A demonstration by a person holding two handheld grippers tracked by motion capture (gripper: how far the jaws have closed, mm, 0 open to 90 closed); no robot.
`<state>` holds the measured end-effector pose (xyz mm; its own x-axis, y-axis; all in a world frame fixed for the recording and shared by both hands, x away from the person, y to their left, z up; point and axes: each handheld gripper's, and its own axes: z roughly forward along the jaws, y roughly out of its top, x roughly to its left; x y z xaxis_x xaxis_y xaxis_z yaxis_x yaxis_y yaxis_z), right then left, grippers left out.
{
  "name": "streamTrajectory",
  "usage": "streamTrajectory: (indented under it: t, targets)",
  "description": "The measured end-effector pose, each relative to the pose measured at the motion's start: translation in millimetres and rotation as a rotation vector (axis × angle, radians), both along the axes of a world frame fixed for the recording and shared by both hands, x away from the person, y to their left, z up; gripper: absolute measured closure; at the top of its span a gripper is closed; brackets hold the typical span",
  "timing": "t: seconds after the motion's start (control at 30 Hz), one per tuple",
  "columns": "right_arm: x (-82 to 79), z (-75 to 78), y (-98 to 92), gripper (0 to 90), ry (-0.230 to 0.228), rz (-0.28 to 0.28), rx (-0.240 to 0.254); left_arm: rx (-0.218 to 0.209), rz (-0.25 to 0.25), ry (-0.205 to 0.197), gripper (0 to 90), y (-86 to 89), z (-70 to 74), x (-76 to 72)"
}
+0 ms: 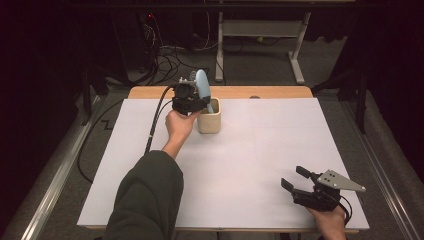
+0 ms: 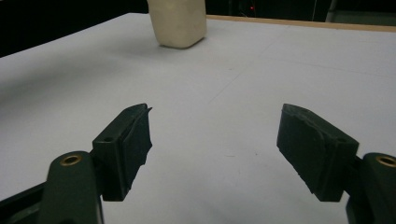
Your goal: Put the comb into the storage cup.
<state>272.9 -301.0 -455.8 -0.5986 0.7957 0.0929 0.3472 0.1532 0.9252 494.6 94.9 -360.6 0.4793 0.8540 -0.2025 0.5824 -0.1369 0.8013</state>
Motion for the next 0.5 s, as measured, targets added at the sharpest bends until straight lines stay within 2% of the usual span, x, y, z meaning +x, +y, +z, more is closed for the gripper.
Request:
streamTrajectory:
  t: [0.5]
  targets:
    - [0.2,-0.2,0.3,26.4,0.0,0.002,0.0,0.031,-0.004,0.013,53.0,-2.4,-3.7,0.9]
